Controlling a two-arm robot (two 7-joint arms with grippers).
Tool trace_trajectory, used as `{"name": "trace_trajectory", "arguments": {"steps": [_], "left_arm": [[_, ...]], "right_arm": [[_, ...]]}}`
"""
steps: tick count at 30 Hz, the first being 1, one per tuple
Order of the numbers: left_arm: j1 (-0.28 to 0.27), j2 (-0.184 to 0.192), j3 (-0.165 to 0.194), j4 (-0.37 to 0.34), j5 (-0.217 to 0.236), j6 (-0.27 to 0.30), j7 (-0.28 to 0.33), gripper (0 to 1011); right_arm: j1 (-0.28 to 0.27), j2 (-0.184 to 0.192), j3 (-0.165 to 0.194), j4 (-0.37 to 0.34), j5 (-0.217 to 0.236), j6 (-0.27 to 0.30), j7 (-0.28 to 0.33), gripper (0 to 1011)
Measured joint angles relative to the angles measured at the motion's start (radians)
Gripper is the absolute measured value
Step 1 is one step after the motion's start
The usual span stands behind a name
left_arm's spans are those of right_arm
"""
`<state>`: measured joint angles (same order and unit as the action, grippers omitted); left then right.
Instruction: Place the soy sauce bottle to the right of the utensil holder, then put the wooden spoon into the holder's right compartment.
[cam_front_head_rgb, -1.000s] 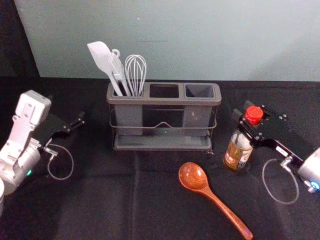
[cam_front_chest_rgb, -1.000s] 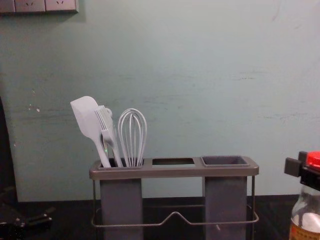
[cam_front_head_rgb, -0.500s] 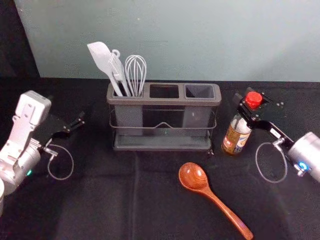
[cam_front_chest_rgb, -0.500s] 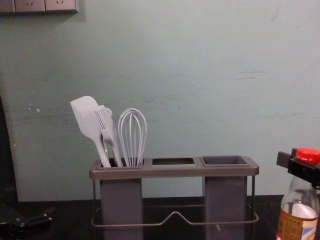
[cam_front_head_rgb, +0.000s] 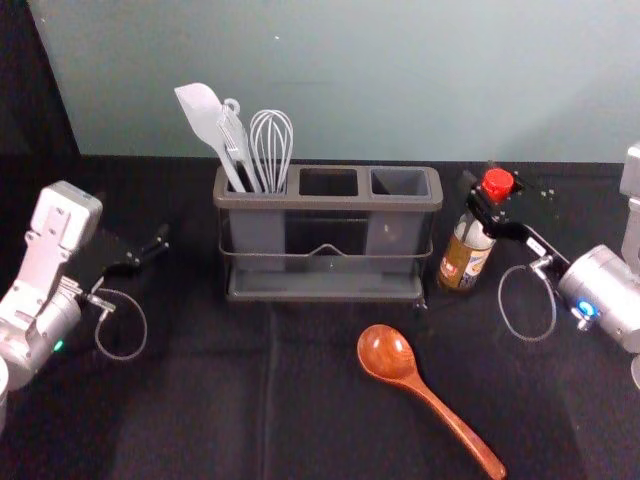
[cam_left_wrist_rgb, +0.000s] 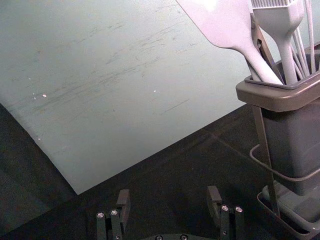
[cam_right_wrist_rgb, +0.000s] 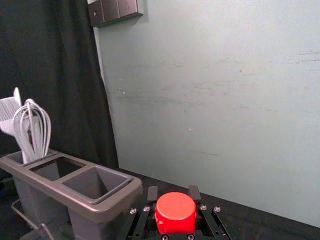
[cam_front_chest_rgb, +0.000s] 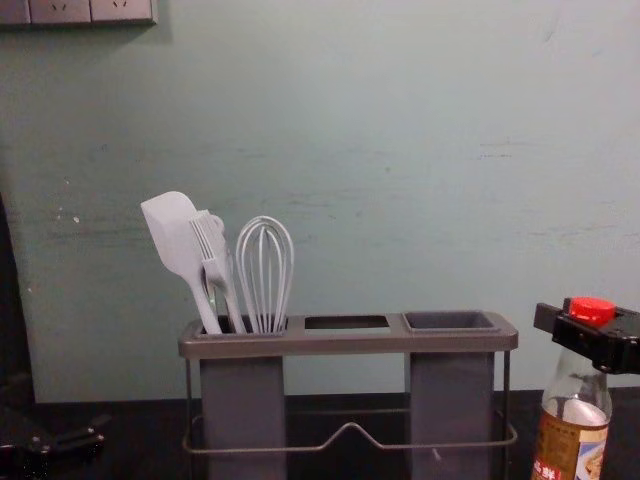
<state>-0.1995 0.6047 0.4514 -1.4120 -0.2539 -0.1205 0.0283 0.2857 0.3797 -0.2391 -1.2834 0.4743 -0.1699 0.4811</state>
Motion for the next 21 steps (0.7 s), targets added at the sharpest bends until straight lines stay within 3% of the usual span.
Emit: {"name": "trace_trajectory", "arguments": {"steps": [21], "left_arm": [[0.0,0.0,0.0,0.0,0.0,0.0,0.0,1005]], "right_arm": [[0.044,-0.028,-0.01,0.063,-0.002,-0.006,0.023,403]]}}
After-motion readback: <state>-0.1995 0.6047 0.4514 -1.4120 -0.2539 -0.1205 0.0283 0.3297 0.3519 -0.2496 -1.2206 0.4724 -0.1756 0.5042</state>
